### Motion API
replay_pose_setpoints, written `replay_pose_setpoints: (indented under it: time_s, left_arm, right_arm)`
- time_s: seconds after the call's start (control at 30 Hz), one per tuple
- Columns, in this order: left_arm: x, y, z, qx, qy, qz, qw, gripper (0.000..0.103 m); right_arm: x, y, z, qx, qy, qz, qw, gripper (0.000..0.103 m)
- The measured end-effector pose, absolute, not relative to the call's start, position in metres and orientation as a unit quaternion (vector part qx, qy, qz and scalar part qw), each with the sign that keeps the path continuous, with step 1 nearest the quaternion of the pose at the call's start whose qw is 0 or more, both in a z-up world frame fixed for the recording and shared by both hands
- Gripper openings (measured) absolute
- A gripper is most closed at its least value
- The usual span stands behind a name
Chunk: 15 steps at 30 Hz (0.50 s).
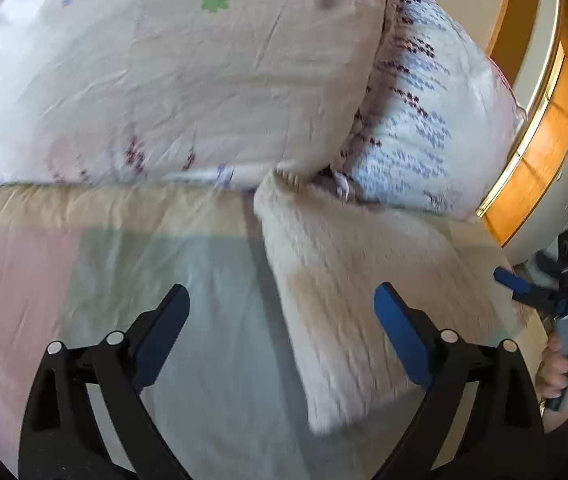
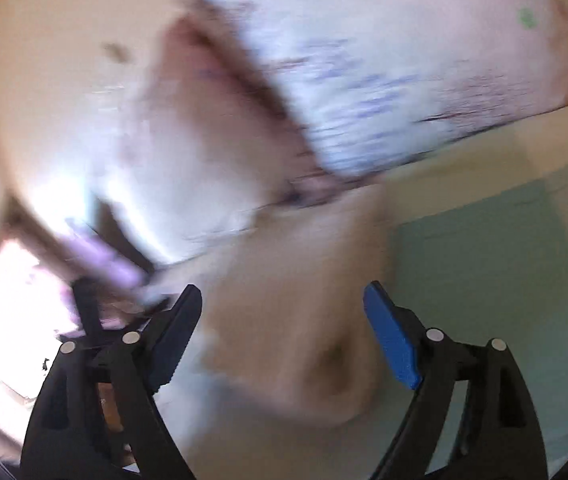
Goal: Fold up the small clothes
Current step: 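Open both grippers and release the folded sweater onto the bed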
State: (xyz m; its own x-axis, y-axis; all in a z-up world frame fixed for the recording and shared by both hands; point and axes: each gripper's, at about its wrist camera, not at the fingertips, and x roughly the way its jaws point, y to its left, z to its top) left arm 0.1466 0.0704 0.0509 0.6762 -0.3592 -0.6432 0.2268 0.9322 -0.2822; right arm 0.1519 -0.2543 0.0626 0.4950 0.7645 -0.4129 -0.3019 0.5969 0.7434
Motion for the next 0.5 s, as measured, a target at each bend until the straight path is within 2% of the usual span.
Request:
replay_pose_setpoints:
  time_s: [0.1,0.17,0.3,0.43,0.5]
  left_arm:
    - [0.124,0.078,0.041,-0.081,0.387,-0.141,0.907,0.101]
    - [0.112,0.071,0.034,-0.074,0.391,-0.130,0.908,0.101]
    - [0.096,0.057,0.025,-0.029,0.415,-0.086,0.906,0.101]
    - [0.084,0.042,0.014,0.005,0.422,-0.083,0.903,0.101]
    - [0.084,0.035,0.007,0.008,0.430,-0.087,0.899,0.101]
  right_arm:
    - [0.162,-0.224,0.043,0.292,0.432,0.329,0.787,0.085]
    - [0.181,-0.217,0.017,0.267,0.466,0.270,0.799,0.084]
    - [0.169,-0.220,0.028,0.296,0.433,0.264,0.810,0.084]
    - [0.118,-0.230,0.050,0.209,0.400,0.189,0.872,0.098]
    - [0.100,-0.239,0.043,0.163,0.414,0.151,0.883,0.099]
